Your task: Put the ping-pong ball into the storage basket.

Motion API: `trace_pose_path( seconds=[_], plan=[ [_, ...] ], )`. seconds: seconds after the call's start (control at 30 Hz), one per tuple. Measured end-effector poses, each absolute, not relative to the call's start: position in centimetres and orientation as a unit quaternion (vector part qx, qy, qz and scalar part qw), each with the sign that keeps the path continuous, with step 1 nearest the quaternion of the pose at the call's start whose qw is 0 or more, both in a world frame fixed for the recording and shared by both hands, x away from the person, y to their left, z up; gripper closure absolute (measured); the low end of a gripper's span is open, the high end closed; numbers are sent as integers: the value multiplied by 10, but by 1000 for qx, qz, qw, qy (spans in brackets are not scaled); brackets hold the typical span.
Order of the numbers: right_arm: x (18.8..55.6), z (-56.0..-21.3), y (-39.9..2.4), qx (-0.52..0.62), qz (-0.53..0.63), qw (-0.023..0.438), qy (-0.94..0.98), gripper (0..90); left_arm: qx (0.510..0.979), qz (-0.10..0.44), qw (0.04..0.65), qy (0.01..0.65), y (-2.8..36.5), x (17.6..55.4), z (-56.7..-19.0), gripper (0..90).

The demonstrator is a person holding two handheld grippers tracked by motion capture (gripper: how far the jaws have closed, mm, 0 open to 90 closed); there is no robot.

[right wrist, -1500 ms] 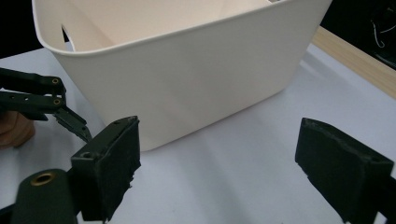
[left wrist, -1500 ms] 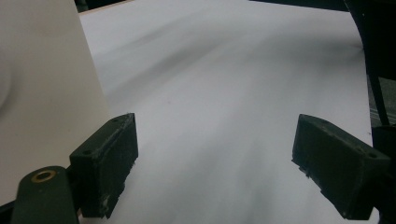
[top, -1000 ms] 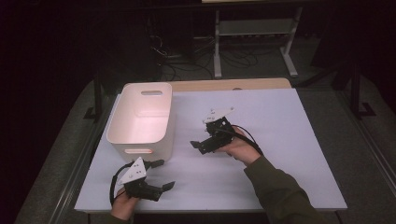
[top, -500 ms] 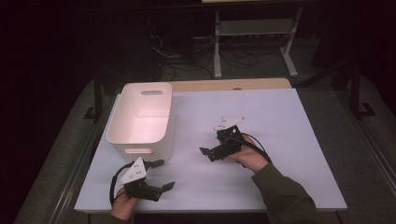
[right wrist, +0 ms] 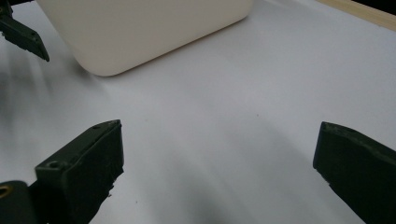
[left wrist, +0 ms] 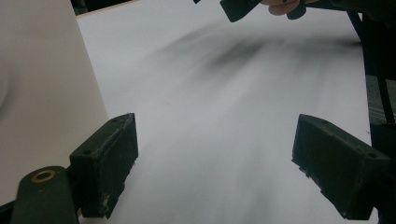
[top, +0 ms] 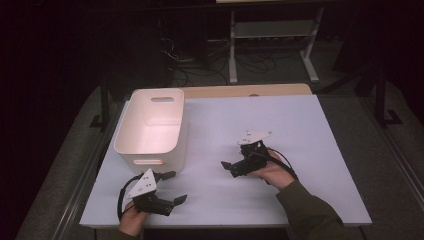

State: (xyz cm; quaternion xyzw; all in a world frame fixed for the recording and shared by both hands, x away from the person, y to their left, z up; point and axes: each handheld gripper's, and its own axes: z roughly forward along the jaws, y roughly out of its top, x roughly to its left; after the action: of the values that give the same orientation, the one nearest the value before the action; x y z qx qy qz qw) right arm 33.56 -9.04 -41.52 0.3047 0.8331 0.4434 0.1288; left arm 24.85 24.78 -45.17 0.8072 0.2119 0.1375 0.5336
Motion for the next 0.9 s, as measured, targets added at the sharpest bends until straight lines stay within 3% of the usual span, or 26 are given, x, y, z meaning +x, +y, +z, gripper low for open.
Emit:
trace_pose_path(
  seconds=[0.9],
  plan=[
    [309, -433, -142, 345, 449, 149, 811, 13, 808, 137, 533, 210, 248, 249, -452, 142]
  ],
)
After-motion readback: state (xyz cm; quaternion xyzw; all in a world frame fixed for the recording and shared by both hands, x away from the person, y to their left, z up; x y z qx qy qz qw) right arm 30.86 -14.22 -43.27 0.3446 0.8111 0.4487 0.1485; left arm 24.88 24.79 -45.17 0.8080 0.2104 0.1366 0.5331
